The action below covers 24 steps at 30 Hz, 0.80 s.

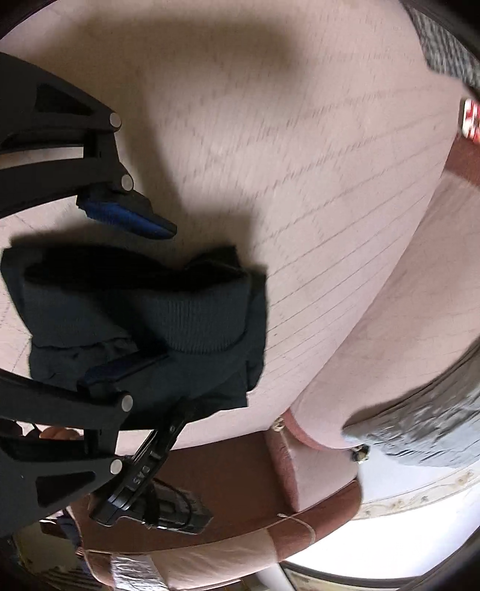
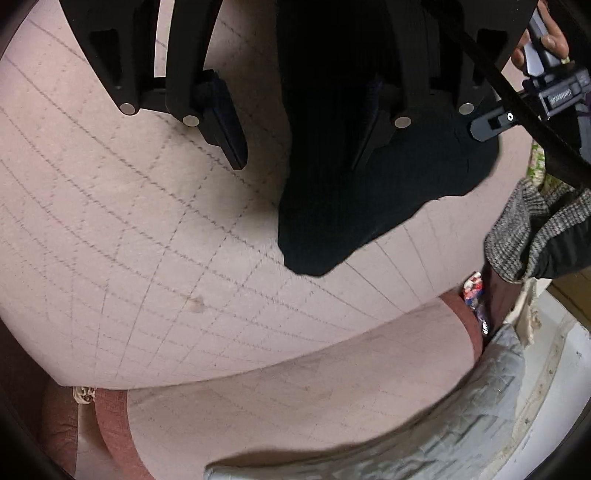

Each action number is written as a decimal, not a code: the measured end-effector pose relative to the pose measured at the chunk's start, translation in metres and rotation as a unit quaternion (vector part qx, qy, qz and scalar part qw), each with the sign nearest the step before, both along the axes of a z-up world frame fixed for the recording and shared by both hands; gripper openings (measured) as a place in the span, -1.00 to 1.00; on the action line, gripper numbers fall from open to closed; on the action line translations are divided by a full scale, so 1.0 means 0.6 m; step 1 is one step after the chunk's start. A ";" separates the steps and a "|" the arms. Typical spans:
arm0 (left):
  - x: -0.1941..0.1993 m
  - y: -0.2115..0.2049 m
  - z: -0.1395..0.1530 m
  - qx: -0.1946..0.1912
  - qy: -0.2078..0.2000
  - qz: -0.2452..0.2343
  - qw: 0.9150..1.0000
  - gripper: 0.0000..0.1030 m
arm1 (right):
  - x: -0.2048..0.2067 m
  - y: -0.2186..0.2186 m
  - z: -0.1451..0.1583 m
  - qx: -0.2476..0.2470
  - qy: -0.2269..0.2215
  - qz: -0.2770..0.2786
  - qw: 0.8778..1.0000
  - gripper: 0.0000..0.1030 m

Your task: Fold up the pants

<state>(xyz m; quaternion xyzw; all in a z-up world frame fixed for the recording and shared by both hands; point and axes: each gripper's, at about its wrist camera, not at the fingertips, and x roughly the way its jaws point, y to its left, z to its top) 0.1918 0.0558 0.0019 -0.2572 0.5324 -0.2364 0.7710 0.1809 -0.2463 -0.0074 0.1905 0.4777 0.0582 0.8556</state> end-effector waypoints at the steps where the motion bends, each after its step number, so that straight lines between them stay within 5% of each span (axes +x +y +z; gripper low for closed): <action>1: -0.005 0.008 0.008 0.005 -0.008 0.012 1.000 0.14 | -0.004 -0.002 0.012 -0.008 -0.007 -0.005 1.000 0.20; 4: -0.024 0.020 0.048 0.036 -0.059 0.059 0.996 0.14 | -0.010 -0.006 0.058 -0.013 -0.043 -0.012 0.999 0.20; 8: -0.038 0.022 0.081 -0.025 -0.114 0.086 0.989 0.23 | 0.012 0.001 0.084 0.038 -0.051 -0.003 0.998 0.20; 12: -0.023 -0.002 0.040 -0.050 -0.080 0.054 0.994 0.38 | 0.050 0.016 0.057 0.068 -0.023 -0.002 0.997 0.20; 16: -0.004 -0.016 -0.033 -0.020 -0.028 0.052 0.998 0.38 | 0.083 0.009 0.008 0.077 0.012 -0.026 0.997 0.19; 24: -0.007 -0.002 -0.032 -0.037 -0.025 0.058 0.997 0.38 | 0.080 -0.050 -0.025 0.084 0.039 -0.118 0.989 0.19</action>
